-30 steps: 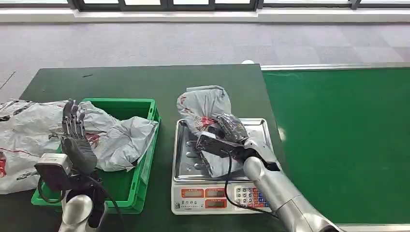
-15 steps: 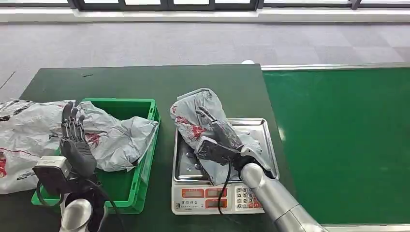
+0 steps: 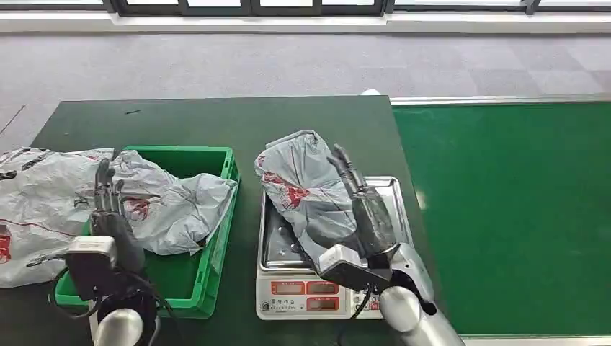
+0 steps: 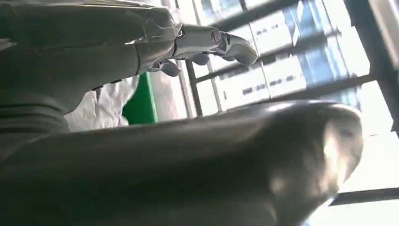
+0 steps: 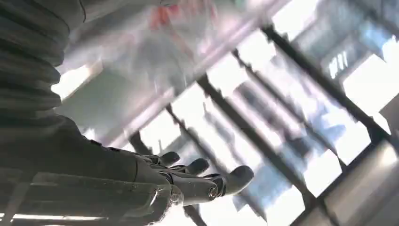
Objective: Moved the parcel from conveyor to table for the left to box.
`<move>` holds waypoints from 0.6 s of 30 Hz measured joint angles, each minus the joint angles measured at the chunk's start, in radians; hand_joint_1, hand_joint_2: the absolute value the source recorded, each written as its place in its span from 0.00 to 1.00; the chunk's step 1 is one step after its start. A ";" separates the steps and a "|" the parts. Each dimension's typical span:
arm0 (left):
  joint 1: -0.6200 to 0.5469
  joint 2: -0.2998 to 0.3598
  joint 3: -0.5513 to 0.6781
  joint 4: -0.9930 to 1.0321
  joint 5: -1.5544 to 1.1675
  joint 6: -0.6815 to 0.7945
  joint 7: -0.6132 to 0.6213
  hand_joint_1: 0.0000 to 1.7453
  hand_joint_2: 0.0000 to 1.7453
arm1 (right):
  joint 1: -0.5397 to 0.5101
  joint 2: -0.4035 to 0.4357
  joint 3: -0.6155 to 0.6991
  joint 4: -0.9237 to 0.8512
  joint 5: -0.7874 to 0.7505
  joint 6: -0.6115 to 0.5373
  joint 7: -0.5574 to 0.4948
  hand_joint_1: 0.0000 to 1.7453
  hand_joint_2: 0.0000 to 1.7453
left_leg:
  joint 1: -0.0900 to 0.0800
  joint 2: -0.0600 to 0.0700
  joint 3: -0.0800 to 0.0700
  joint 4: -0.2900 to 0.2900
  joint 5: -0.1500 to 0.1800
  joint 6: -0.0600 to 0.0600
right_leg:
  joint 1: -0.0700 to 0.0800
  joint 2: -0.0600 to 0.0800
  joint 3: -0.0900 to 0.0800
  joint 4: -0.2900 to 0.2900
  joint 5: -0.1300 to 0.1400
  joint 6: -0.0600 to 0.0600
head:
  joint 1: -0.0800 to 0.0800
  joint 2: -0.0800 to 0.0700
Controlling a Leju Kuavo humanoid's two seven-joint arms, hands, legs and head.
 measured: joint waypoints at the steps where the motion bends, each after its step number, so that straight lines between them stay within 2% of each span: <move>1: -0.014 0.002 -0.014 0.015 -0.033 -0.016 0.016 0.00 0.00 | 0.026 -0.004 -0.009 -0.046 0.015 -0.048 -0.010 0.00 1.00 | 0.000 0.000 0.000 0.000 0.000 0.000 | 0.000 0.000 0.000 0.000 0.000 0.000 | 0.000 0.000; 4: -0.045 0.002 -0.043 0.051 -0.059 -0.025 0.030 0.00 0.00 | 0.087 -0.014 -0.026 -0.139 0.028 -0.078 -0.016 0.00 1.00 | 0.000 0.006 -0.006 0.000 -0.004 0.000 | -0.001 0.005 0.001 0.000 0.000 0.000 | 0.000 0.000; 7: -0.062 0.005 -0.058 0.069 -0.076 -0.042 0.043 0.00 0.00 | 0.114 -0.020 -0.027 -0.184 0.042 -0.111 -0.038 0.00 1.00 | 0.000 0.010 -0.001 0.000 -0.005 0.000 | 0.000 0.008 0.000 0.000 -0.001 0.000 | 0.000 0.000; 8: -0.071 0.008 -0.069 0.079 -0.094 -0.072 0.052 0.00 0.00 | 0.126 -0.020 -0.032 -0.196 0.060 -0.151 -0.060 0.00 1.00 | 0.000 0.009 0.003 0.000 -0.003 0.001 | 0.000 0.007 -0.001 0.000 0.000 0.000 | 0.000 0.000; 10: -0.107 0.014 -0.095 0.118 -0.151 -0.154 0.061 0.00 0.00 | 0.160 -0.018 -0.045 -0.233 0.102 -0.220 -0.133 0.00 1.00 | -0.001 0.003 0.002 0.000 -0.001 0.001 | 0.000 0.002 0.000 0.000 0.000 0.000 | 0.000 0.000; 12: -0.156 0.016 -0.130 0.176 -0.213 -0.240 0.073 0.00 0.00 | 0.193 0.000 -0.071 -0.268 0.152 -0.235 -0.218 0.00 1.00 | -0.001 0.002 0.001 0.000 -0.001 0.001 | 0.000 0.001 0.001 0.000 0.000 0.000 | 0.000 0.000; 15: -0.249 0.019 -0.195 0.298 -0.259 -0.343 0.088 0.00 0.00 | 0.230 0.032 -0.105 -0.298 0.183 -0.237 -0.287 0.00 1.00 | -0.001 0.002 0.001 0.000 -0.001 0.001 | -0.001 0.002 0.001 0.000 0.000 0.000 | 0.000 0.000; 16: -0.281 0.020 -0.216 0.345 -0.272 -0.362 0.088 0.00 1.00 | 0.234 0.039 -0.115 -0.302 0.178 -0.237 -0.297 0.00 1.00 | -0.001 0.002 0.002 0.000 -0.001 0.001 | -0.001 0.002 0.001 0.000 0.000 0.000 | 0.000 0.000; 18: -0.352 0.021 -0.264 0.454 -0.309 -0.376 0.075 0.00 1.00 | 0.239 0.042 -0.128 -0.303 0.158 -0.238 -0.299 0.00 1.00 | -0.001 0.003 0.002 0.000 0.000 0.001 | -0.001 0.002 0.001 0.000 0.002 0.000 | 0.000 0.000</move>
